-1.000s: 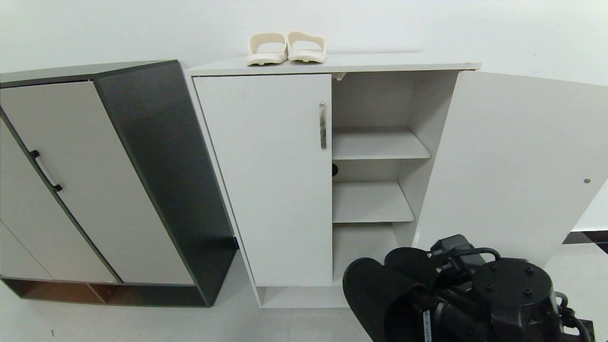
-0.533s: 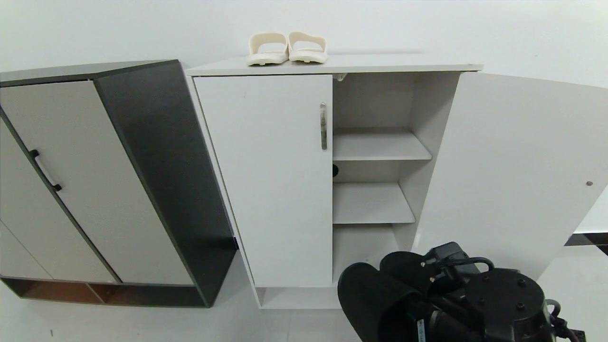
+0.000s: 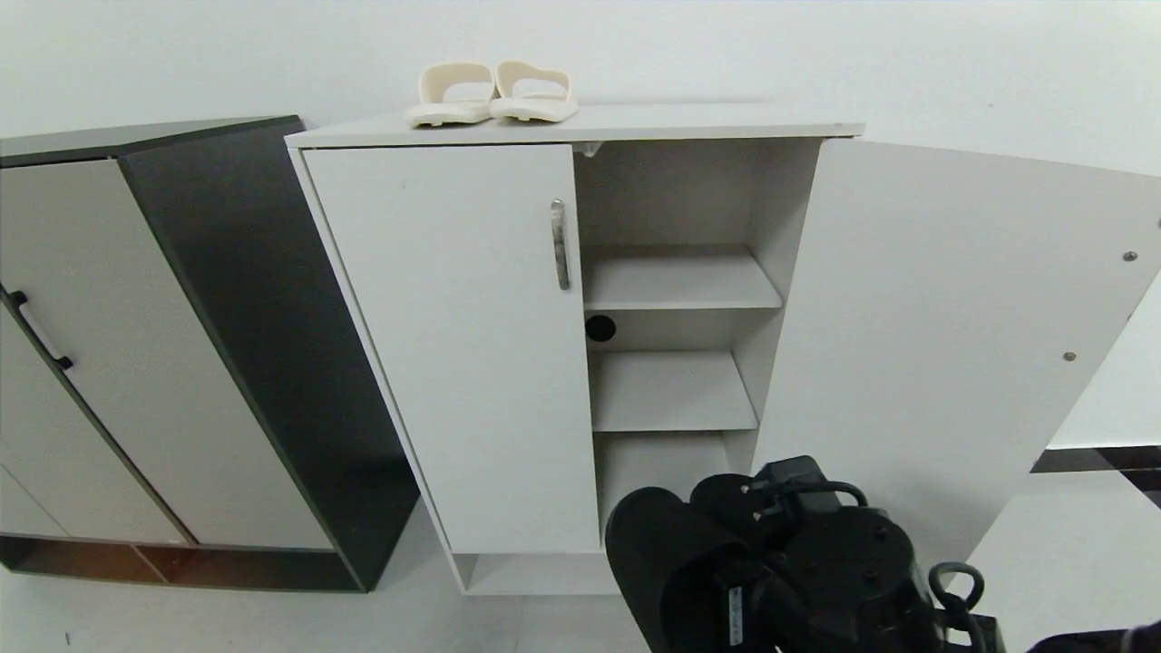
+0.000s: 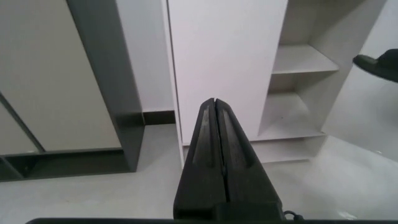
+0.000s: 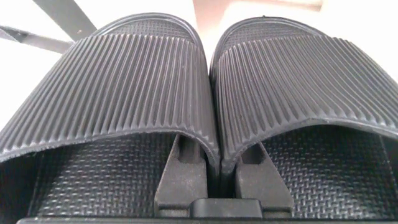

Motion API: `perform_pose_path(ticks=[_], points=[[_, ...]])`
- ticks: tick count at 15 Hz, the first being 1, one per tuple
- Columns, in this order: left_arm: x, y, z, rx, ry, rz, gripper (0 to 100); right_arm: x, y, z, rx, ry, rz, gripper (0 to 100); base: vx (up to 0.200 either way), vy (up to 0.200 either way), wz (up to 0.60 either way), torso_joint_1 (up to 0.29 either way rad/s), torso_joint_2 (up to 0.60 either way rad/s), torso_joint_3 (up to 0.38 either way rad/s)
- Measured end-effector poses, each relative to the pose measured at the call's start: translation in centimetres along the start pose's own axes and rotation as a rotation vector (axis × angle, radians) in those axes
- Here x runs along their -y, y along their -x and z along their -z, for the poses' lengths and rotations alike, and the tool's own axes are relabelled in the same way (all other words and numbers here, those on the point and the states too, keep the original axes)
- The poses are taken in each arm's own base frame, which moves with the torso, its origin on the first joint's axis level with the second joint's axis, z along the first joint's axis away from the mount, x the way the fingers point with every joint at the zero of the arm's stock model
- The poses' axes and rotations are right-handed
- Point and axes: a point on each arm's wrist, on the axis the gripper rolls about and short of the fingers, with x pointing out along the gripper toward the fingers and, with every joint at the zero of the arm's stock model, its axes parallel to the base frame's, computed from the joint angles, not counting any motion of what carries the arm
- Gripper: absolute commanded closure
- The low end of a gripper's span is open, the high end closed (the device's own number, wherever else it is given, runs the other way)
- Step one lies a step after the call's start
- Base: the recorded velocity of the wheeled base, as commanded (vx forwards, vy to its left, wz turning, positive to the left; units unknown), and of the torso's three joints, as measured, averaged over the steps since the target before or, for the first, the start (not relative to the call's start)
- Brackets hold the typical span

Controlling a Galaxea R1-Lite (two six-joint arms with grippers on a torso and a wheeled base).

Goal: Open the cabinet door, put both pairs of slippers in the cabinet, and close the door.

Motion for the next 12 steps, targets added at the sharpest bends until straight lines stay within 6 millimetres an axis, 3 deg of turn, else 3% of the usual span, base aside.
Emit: perform_pose_path(ticks=[5, 12], points=[[0.0, 0.0, 0.0, 0.0, -0.001, 0.0, 100, -1.0, -3.5, -0.2, -0.041, 0.028, 0.068, 100, 0.0, 0.0, 0.0, 0.0, 0.0, 0.0], [0.0, 0.0, 0.0, 0.0, -0.002, 0.0, 100, -1.5, -5.3, -0.1, -0.028, 0.028, 0.123, 100, 0.0, 0.0, 0.0, 0.0, 0.0, -0.04]])
